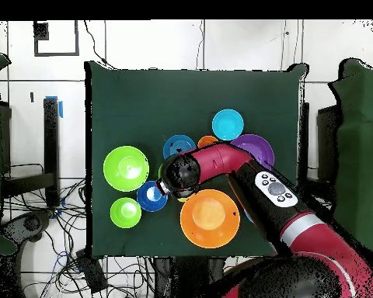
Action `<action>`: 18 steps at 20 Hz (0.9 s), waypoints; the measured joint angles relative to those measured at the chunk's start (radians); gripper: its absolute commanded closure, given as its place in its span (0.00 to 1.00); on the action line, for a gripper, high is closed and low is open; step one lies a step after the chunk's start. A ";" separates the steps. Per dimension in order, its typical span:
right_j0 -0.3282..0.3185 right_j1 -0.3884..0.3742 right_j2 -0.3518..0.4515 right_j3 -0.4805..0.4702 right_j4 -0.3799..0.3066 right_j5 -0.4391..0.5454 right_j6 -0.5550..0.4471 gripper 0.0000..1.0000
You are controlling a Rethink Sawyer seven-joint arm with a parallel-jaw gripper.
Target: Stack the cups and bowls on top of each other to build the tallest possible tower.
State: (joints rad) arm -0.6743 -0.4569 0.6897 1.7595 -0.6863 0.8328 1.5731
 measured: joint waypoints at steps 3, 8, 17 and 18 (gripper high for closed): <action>0.000 0.000 0.000 0.000 0.000 0.000 0.000 1.00; 0.000 -0.001 0.001 0.000 -0.001 0.000 0.000 1.00; 0.000 -0.029 0.011 0.002 -0.001 0.000 0.000 1.00; 0.000 -0.034 0.014 0.002 -0.001 0.000 0.000 1.00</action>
State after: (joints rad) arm -0.6744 -0.4912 0.7035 1.7618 -0.6871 0.8328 1.5731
